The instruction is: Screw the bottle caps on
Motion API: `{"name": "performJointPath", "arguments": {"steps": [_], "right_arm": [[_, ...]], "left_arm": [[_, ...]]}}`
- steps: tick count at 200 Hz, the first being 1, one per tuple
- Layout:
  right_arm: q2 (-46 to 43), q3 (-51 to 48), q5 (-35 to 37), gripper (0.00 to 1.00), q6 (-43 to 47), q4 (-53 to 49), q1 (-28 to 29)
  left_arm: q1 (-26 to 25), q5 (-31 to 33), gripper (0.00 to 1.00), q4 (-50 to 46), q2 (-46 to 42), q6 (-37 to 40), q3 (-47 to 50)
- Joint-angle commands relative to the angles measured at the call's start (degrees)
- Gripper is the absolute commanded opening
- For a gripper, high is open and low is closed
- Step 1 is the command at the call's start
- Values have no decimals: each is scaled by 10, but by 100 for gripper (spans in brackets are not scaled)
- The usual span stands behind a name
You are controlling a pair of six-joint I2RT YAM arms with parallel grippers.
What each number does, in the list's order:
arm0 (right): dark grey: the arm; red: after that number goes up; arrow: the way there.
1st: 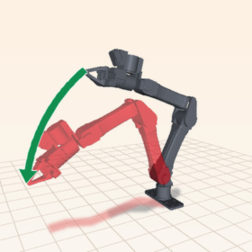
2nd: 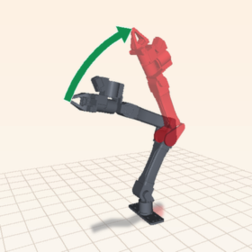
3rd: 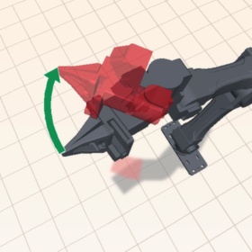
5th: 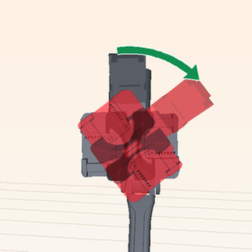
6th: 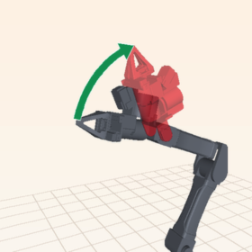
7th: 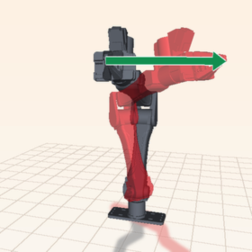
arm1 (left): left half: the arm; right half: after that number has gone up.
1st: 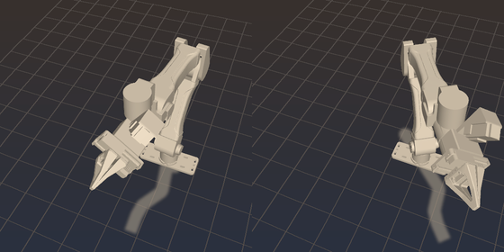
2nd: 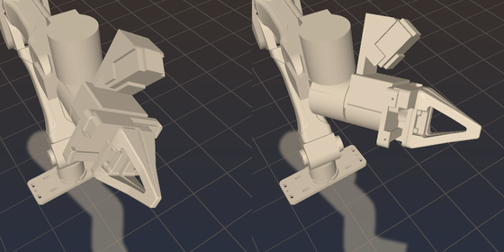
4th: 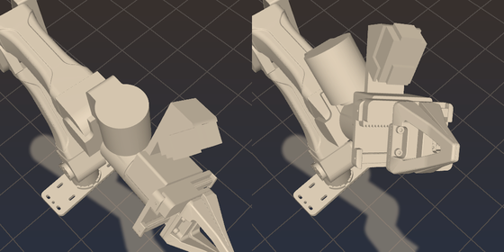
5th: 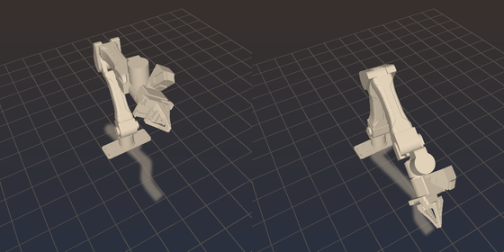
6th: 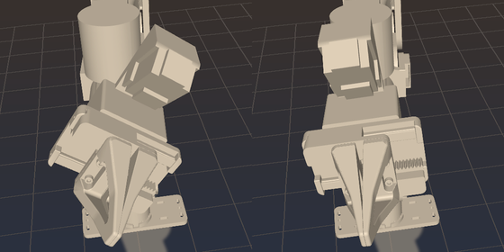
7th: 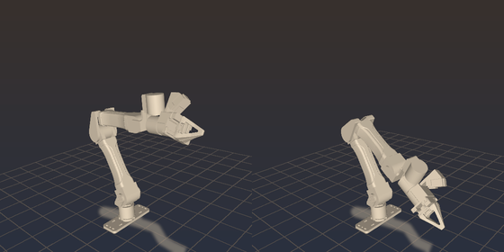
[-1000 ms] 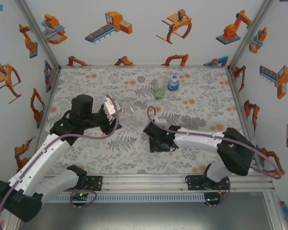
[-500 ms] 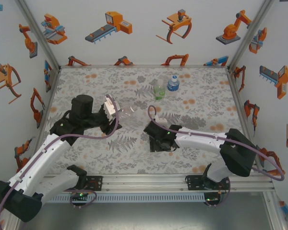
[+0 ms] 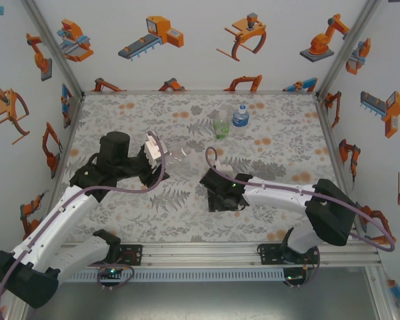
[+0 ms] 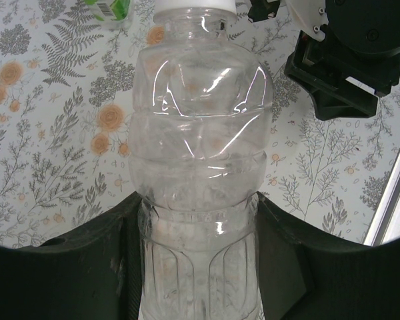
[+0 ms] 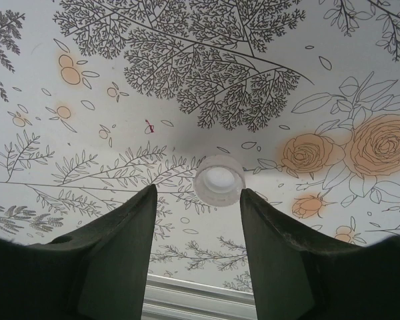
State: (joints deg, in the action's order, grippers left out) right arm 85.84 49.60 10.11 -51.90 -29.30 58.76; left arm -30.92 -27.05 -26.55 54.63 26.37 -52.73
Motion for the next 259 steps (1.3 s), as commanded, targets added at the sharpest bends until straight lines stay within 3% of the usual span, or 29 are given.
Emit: {"name": "performJointPath", "arguments": {"steps": [1, 185, 259], "right_arm": [[8, 4, 6, 50, -2, -2, 4], [0, 21, 11, 50, 1, -23, 3], [-4, 18, 17, 54, -3, -36, 3]], "left_arm": [[4, -16, 0, 8, -1, -3, -7], [3, -17, 0, 8, -2, -3, -7], [4, -18, 0, 8, -2, -4, -7]]}}
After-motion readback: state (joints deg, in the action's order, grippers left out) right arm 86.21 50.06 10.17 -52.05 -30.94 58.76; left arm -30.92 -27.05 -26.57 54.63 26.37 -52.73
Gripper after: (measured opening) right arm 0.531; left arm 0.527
